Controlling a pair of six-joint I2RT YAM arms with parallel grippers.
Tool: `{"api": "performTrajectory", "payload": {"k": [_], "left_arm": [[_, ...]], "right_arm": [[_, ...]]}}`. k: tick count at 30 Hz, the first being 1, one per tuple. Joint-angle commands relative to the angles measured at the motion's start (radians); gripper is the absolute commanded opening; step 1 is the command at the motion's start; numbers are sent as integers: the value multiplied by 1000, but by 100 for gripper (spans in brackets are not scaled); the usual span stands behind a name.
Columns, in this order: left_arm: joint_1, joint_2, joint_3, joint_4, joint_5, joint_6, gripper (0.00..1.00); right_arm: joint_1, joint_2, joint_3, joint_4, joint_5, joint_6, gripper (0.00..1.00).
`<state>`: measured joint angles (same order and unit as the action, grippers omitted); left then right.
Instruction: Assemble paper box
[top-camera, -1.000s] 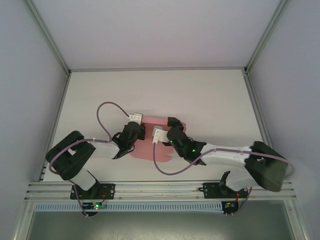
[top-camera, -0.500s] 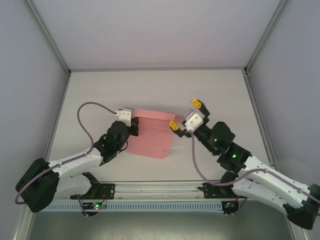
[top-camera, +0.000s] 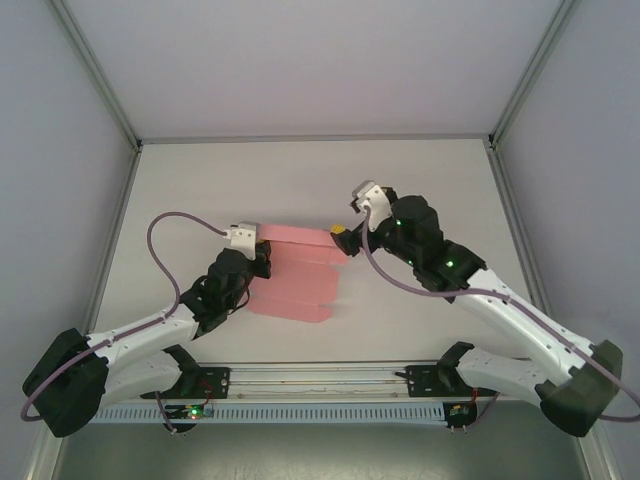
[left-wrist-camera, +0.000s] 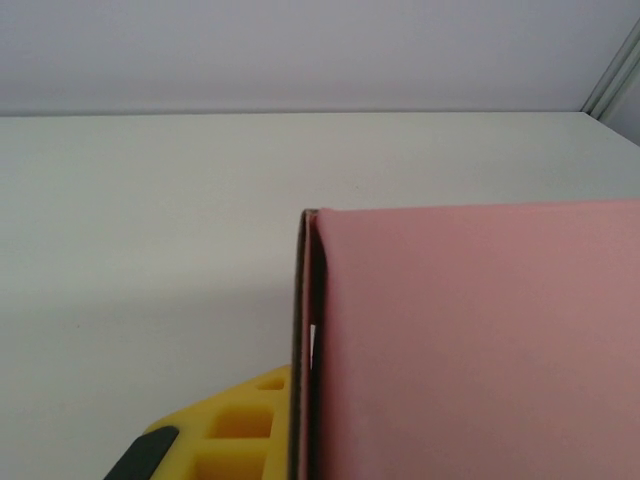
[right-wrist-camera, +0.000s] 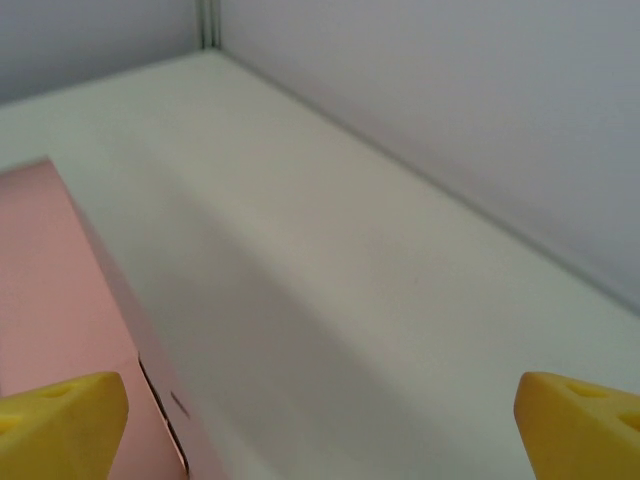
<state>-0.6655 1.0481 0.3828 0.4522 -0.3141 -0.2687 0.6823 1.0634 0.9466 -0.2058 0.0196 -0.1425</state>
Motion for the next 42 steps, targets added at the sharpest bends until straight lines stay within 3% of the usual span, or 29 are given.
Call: {"api": "performTrajectory", "payload": {"k": [1,6,19,27,32,36,40,42], "left_arm": [[10,-8,-8,-9,-47,-1,0],[10,16,-3,-13,-65,-2,0],[11,-10,-11,17,23,-17,0],[11,-7,-8,18,49,-54,0],[12,1,-12,78,49,-100,0],[11,3,1,85,120,-122,0],[11,11,4,79,125,-132,0],[12,5,4,66,112,-136,0]], "right_arm": [[-13,26,53,-101,-22,18,98],[-17,53,43,-103,-127,-13,98],[-42,133,30,-67,-166,-38,98],[-50,104,-72,218,-328,-3,99],[-52,124,-79,291,-409,17,98],[-52,120,-112,409,-322,66,98],[-58,130,-249,771,-123,256,98],[-66,138,-274,821,-83,280,98]]}}
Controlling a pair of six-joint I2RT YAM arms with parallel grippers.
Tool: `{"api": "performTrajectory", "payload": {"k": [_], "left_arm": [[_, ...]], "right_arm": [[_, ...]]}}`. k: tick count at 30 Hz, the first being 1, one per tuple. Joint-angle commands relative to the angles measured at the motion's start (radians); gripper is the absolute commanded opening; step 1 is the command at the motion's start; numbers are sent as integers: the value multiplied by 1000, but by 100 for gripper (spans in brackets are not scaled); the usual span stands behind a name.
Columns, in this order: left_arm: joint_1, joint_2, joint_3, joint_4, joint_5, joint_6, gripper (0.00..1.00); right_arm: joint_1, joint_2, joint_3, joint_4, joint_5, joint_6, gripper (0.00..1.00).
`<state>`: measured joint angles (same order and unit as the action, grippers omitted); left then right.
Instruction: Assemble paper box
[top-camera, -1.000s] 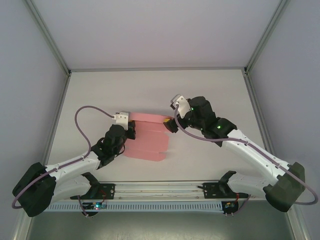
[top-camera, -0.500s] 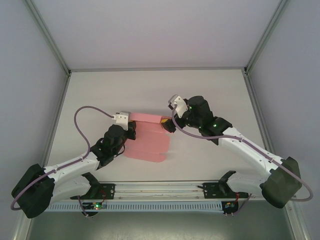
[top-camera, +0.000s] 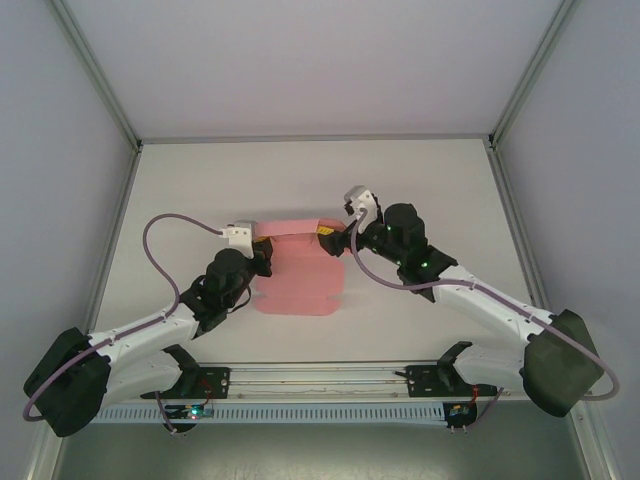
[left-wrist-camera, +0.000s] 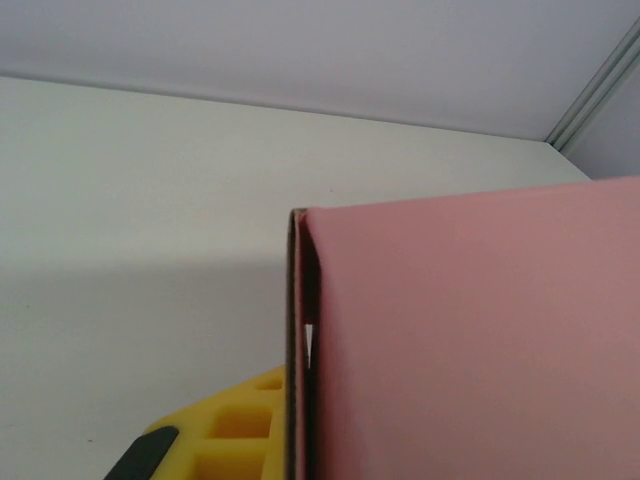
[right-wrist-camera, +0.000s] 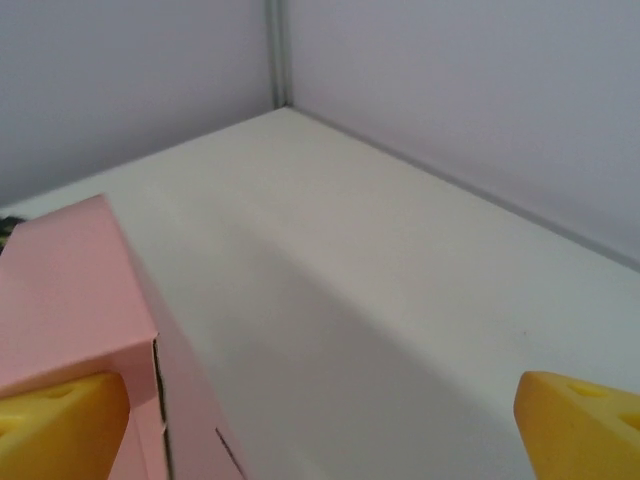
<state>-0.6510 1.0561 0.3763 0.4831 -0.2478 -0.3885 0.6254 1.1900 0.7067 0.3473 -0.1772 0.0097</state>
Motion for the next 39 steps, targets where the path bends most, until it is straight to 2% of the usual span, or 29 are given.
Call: {"api": "performTrajectory", "payload": {"k": [1,5,14,21,25,28,34,39], "left_arm": [[-3,-9,9,23,37,-22,0],[-4,-31,-5,22,20,-32,0],[-1,-38,25,-56,-139,-80,0],[34,-33,72,-69,-136,-134,0],[62,-28,108,-117,-147,-182,0],[75,-33,112,-119,-115,-199,0],[78,-44,108,-93,-21,-167,0],[77,-39,95,-75,4,-164,0]], "right_arm": [[-9,8,-37,270,142,134,98],[-11,-29,-53,277,121,114,98],[-15,-205,-53,28,80,33,98],[-50,-324,-4,-314,160,131,98],[-82,-351,-30,-420,166,176,98],[-128,-352,-76,-424,158,215,98],[-222,-265,-106,-337,26,264,98],[-234,-185,-90,-200,-109,265,98]]}}
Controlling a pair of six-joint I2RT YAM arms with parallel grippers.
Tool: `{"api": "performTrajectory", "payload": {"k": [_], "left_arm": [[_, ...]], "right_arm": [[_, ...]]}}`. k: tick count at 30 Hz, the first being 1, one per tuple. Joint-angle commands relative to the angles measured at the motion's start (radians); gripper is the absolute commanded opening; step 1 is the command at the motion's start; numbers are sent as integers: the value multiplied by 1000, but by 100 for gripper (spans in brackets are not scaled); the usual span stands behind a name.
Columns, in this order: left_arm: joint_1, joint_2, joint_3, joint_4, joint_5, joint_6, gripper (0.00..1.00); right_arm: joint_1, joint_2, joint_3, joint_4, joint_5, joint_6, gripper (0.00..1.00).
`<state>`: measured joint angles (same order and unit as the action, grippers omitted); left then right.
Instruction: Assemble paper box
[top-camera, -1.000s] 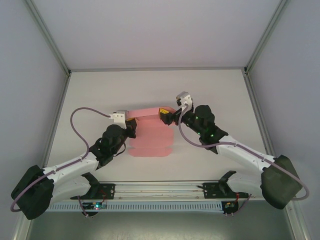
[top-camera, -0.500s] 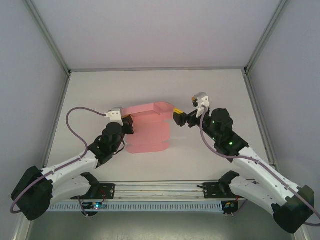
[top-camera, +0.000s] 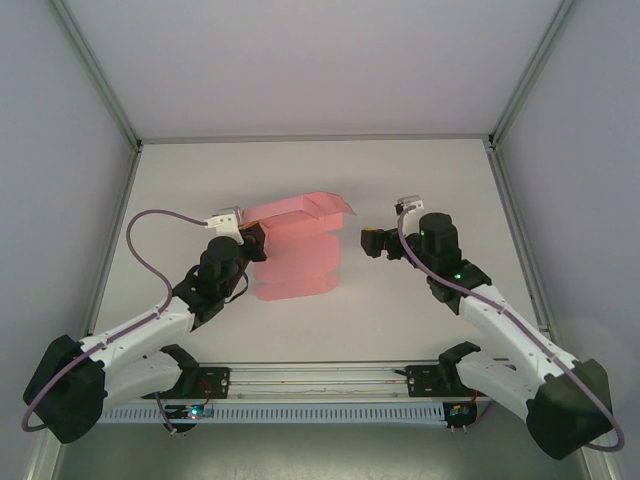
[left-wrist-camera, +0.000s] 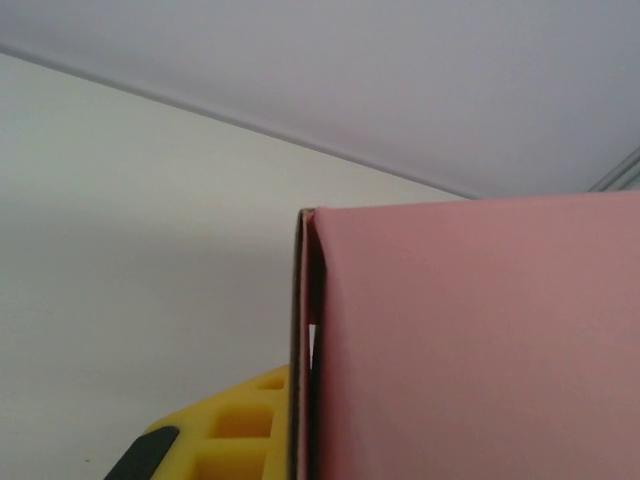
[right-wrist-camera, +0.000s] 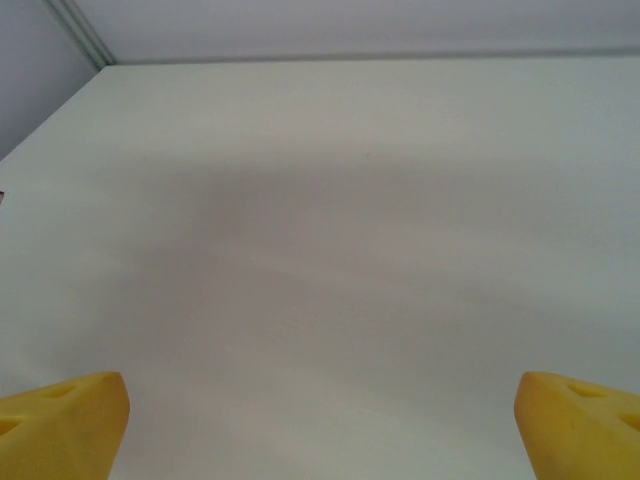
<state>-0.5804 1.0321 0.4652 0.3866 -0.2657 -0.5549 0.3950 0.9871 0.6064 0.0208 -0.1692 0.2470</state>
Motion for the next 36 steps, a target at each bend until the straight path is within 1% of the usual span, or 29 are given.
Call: {"api": "performTrajectory", "payload": {"k": [1,4,8,12,18,20,24,27,29,32,36], "left_arm": [[6,-14,5,23,22,-4,0],[8,-9,6,29,31,-19,0],[7,-1,20,21,46,-42,0],[7,12,22,47,69,-55,0],[9,46,38,43,83,-58,0],[7,58,44,44,93,-62,0],[7,72,49,66,118,-68,0],[6,76,52,83,116,-77,0],[7,77,52,93,110,-85,0],[7,81,50,117,105,-94,0],[6,101,56,135,87,-99,0]], "right_arm": [[-3,30,9,162,-143,40,98],[-3,59,12,226,-197,51,98],[0,86,1,286,-237,52,98],[2,97,-6,303,-246,41,98],[19,97,-57,427,-259,67,98],[30,102,-61,442,-256,59,98],[52,127,-44,418,-236,35,98],[76,156,-30,416,-222,22,98],[92,175,-23,416,-186,21,98],[112,204,-14,424,-95,49,98],[153,244,2,446,-51,44,98]]}}
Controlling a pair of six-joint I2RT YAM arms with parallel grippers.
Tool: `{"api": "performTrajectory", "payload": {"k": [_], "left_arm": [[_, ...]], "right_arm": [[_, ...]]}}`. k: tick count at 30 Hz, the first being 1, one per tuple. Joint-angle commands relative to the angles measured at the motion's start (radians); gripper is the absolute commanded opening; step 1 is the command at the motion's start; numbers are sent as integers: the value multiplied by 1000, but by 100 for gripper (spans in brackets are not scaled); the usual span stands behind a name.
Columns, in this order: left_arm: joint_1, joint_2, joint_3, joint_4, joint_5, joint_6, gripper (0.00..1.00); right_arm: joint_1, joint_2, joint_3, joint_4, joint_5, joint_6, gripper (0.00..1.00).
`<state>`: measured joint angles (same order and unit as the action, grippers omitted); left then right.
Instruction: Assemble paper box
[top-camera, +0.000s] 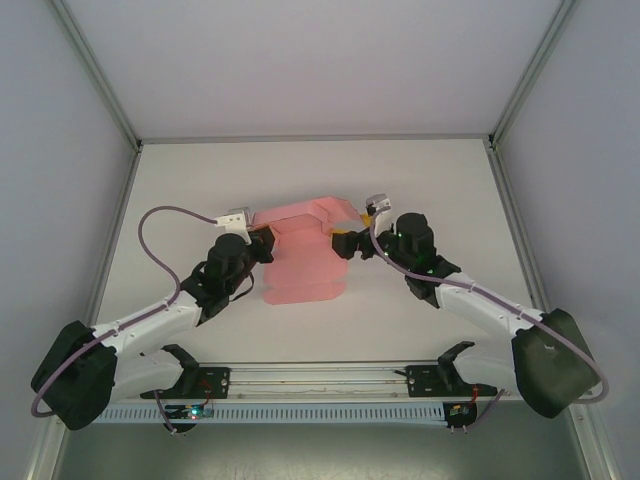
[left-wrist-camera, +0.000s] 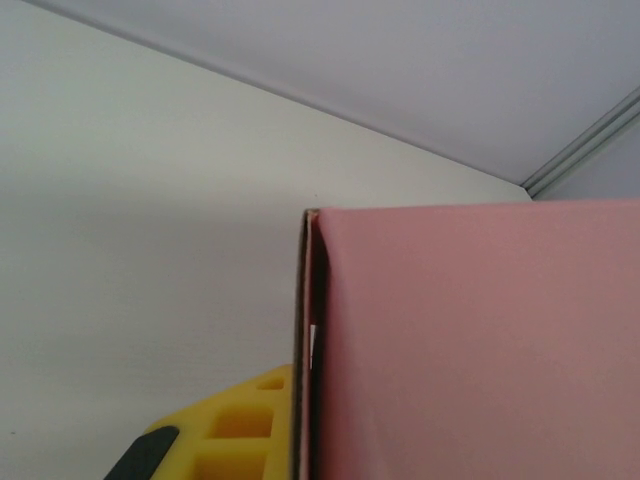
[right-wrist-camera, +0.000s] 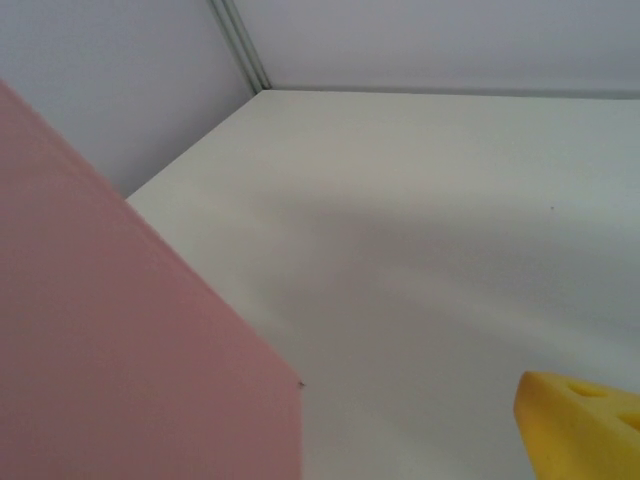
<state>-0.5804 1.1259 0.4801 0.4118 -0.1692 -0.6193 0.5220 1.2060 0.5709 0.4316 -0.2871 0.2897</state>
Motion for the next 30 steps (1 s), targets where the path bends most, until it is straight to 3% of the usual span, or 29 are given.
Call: {"api": "performTrajectory", "payload": {"k": [1,6,18,25,30], "left_arm": [[7,14,42,122,-10,-36,0],[6,37,43,172,-1,-33,0],[8,51,47,183,-14,-44,0],[7,9,51,61,-63,-33,0],[8,-12,20,65,-85,-29,0]], "right_arm": [[37,38,48,30,74,2,98],[71,95,79,34,109,39,98],[158,125,105,39,334,33,98],[155,-8,79,-40,364,-26,98],[141,-125,65,-110,323,-53,98]]}}
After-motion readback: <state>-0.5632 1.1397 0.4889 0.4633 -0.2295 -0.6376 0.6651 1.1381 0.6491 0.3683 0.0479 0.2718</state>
